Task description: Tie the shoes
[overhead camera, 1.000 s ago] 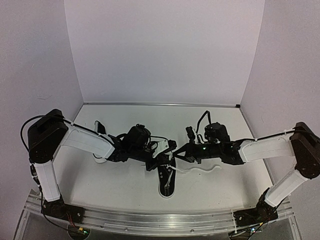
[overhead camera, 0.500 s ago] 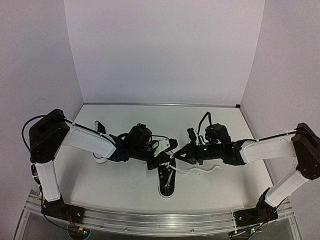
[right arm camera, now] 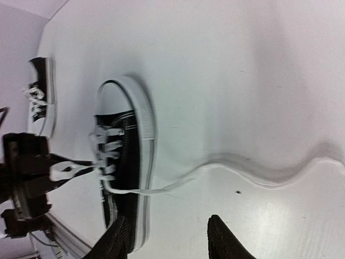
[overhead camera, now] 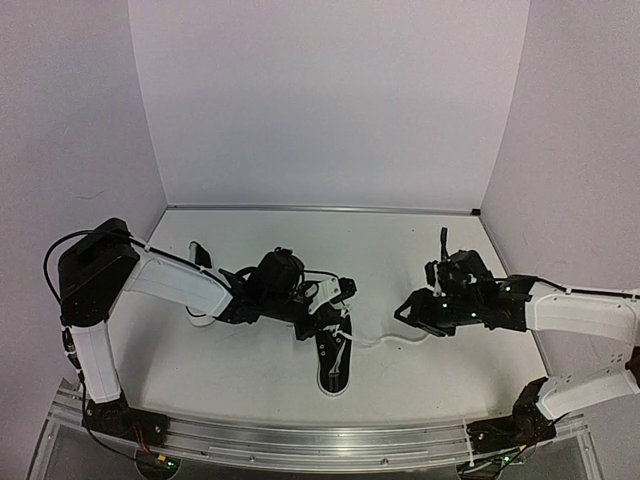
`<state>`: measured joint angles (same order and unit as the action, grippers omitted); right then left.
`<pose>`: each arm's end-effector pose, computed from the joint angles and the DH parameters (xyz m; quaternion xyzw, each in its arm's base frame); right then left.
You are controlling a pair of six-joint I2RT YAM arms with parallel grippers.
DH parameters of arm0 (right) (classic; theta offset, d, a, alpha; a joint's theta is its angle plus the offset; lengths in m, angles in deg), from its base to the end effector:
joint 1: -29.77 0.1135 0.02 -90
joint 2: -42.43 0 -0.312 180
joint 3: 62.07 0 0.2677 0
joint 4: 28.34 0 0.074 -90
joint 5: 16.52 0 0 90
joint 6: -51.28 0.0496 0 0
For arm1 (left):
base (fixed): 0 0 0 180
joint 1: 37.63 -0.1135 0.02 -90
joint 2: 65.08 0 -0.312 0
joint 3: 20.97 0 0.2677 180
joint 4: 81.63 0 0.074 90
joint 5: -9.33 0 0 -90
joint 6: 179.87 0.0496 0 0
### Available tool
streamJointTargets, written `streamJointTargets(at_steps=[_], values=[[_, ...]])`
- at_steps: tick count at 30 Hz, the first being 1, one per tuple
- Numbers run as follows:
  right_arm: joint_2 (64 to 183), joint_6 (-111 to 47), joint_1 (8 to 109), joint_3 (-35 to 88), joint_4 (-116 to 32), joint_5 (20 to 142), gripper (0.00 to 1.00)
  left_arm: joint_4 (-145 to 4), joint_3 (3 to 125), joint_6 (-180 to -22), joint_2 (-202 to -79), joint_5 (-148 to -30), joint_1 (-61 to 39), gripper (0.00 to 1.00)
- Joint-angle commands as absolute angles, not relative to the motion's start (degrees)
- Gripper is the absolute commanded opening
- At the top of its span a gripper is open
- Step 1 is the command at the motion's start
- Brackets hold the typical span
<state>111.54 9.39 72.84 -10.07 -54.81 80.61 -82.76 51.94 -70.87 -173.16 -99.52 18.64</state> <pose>0.1812 0.1779 0.2413 0.0158 0.9175 0.3210 0.2344 0.2287 -0.3714 0.1882 0.5928 0.6430 -0.2849 0.3924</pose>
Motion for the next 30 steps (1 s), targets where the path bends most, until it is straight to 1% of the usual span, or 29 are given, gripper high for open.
streamJointTargets(at_steps=[1,7,14,22,30], values=[[112.62,14.85,72.53,-10.53,-67.09,69.50,0.44,-85.86,52.21,-71.09,-171.69,-99.70,19.05,0.00],[115.52,21.08,72.43,-11.12,-68.28,65.27,0.43,-85.99,51.98,-70.86,-171.57,-99.74,19.23,0.00],[122.16,24.56,72.16,-7.90,-68.44,62.33,0.44,-85.90,51.83,-70.42,-171.34,-99.56,19.42,0.00],[127.20,24.05,70.94,-4.83,-67.53,60.60,0.44,-86.42,51.44,-69.94,-171.25,-99.91,19.70,0.00],[130.66,22.62,69.14,-4.88,-65.21,61.68,0.42,-87.83,50.28,-69.09,-170.81,-99.92,19.94,0.00]])
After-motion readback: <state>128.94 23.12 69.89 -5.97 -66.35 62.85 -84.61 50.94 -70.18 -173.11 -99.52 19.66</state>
